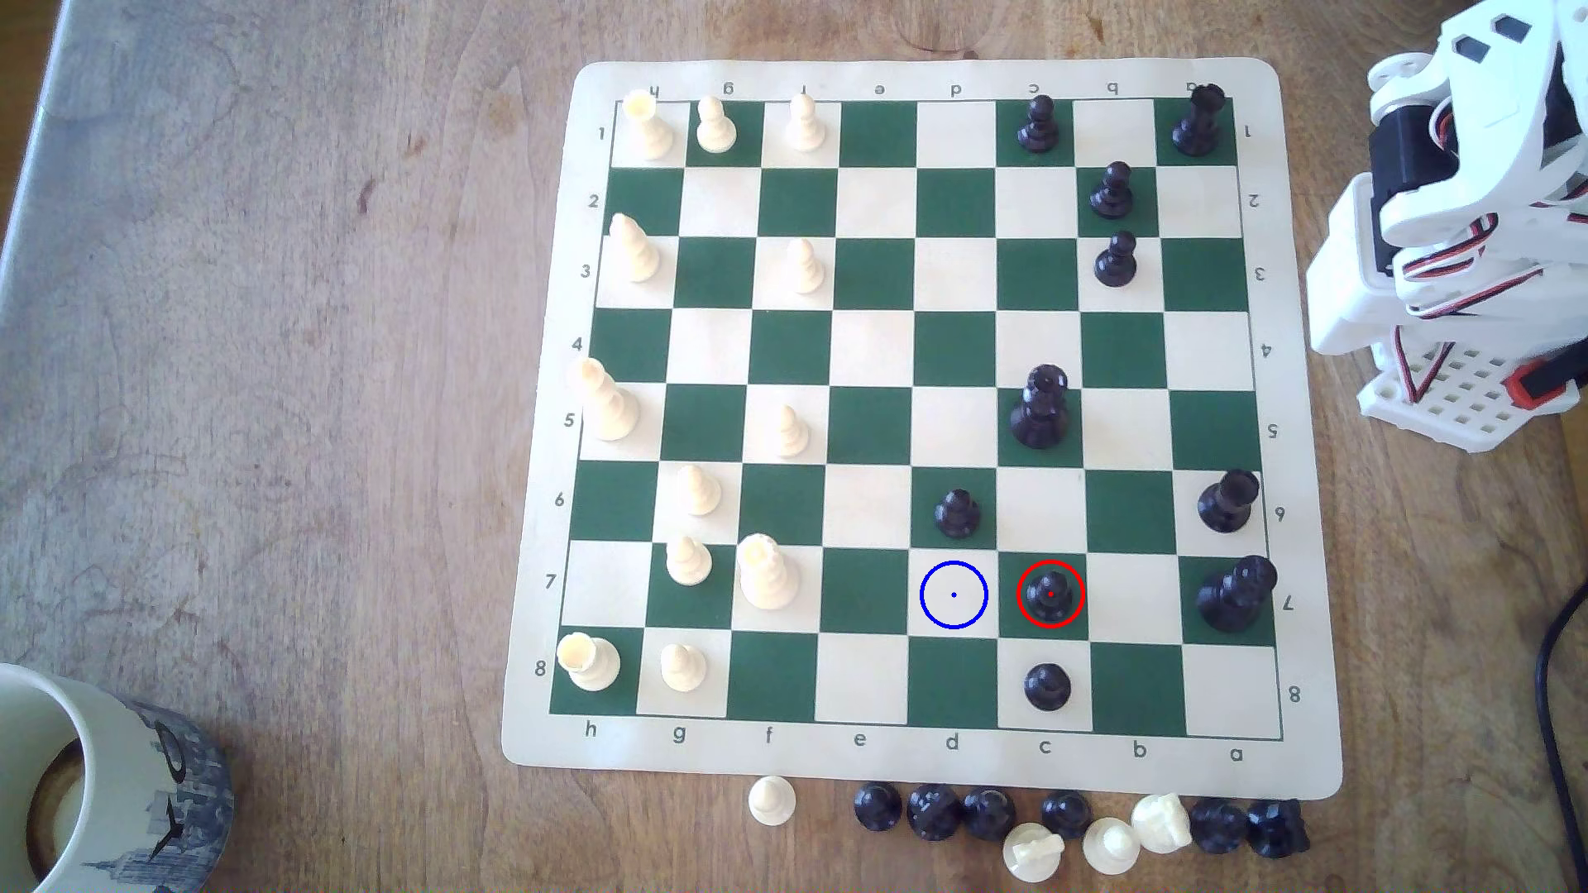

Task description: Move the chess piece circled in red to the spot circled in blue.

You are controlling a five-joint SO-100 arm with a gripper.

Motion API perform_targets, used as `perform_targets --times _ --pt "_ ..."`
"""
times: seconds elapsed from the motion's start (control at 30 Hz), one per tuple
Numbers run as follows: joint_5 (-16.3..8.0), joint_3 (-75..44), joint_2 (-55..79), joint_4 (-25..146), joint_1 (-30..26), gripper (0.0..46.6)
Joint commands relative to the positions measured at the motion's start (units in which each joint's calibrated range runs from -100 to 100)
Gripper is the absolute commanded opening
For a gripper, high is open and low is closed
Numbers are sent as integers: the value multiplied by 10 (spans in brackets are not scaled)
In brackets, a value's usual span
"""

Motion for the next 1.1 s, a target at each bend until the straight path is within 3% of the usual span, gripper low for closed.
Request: perform_targets --times 0.0,0.27,0.53,0.67,0.73,0.9,1.0,1.03,1.07 --pt "1 13 -3 -3 9 2" --pt "1 13 -3 195 14 2" --pt "-1 -15 -3 520 10 2" --pt "-1 -89 -3 724 10 2" --pt "-3 -139 -2 840 14 32" --pt "-3 -233 -2 1081 10 23" --pt "7 -299 -2 1231 -8 54" --pt "56 -349 10 1353 -33 43" --pt "63 -365 20 1389 -41 46"
